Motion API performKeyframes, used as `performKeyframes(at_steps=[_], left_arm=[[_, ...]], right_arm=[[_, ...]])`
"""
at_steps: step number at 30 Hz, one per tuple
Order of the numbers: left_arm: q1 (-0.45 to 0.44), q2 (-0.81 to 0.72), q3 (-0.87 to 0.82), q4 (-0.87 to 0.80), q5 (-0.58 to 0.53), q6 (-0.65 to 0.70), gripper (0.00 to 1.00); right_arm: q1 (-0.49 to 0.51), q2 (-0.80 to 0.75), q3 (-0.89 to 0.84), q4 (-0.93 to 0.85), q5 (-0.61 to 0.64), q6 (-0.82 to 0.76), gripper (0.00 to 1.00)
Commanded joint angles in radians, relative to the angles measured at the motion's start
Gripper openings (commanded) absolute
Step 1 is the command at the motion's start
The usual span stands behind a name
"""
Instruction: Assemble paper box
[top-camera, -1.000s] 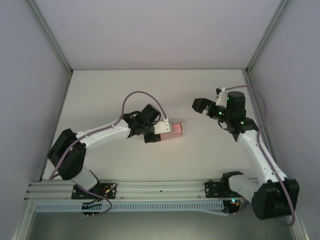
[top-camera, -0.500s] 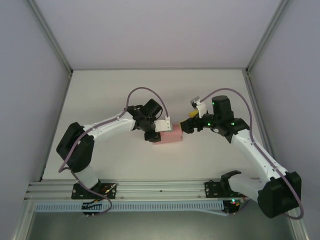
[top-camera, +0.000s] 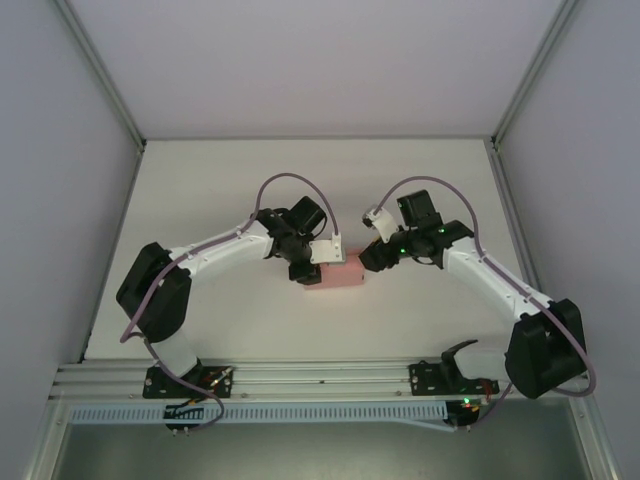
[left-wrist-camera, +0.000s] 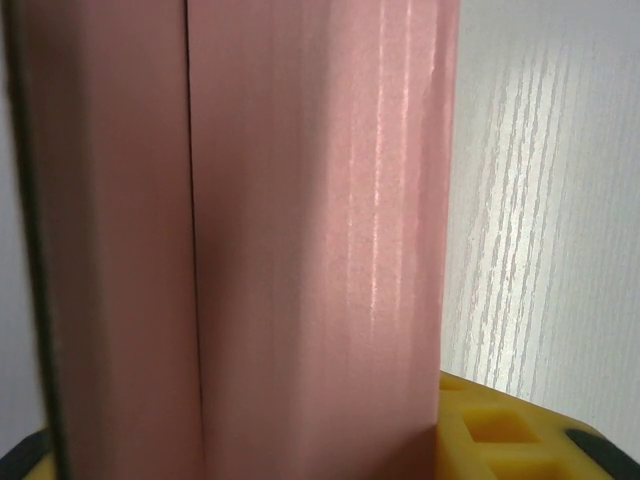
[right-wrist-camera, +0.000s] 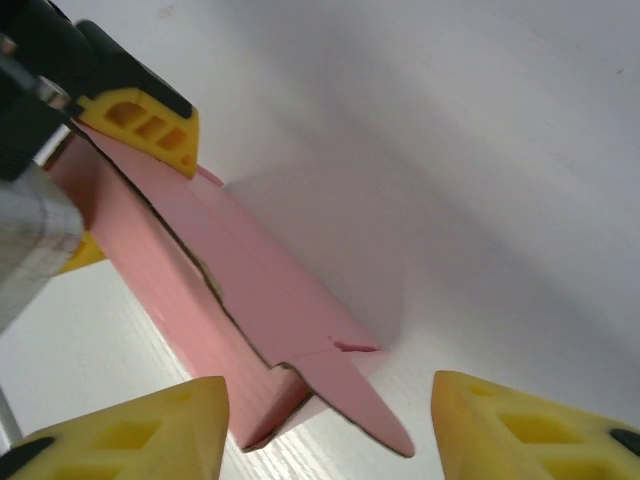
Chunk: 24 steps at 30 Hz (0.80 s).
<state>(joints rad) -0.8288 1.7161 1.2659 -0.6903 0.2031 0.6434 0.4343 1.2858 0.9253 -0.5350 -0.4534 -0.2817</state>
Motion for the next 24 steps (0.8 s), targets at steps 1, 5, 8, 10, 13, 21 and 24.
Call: performKeyframes(at_steps=[1,5,8,10,13,21,24], left_arm=[[0.005,0.025,0.015,-0.071,0.007,0.019,0.40],[0.004,0.025,0.018,-0.075,0.004,0.013,0.40],[0.005,0.018,0.018,-0.068,0.007,0.016,0.40],[0.005,0.015,0.021,-0.067,0.007,0.020,0.40],[0.004,0.014,0.026,-0.068,0.007,0.023,0.40],[0.005,0.014,0.025,-0.032,-0.062,-0.019,0.39],[0.004,0.007,0.021,-0.019,-0.066,-0.021,0.39]], right_arm=[[0.011,0.014,0.033,-0.033,0.023,-0.025,0.53],[0.011,0.000,0.028,-0.017,0.019,-0.025,0.55],[0.011,-0.001,0.012,0.010,0.005,-0.025,0.50],[0.012,0.014,0.014,0.009,-0.012,-0.027,0.46],[0.011,0.047,0.036,-0.015,-0.016,-0.025,0.36],[0.032,0.026,0.055,0.006,-0.071,0.128,0.04],[0.054,-0.028,0.013,0.073,-0.054,0.291,0.03]])
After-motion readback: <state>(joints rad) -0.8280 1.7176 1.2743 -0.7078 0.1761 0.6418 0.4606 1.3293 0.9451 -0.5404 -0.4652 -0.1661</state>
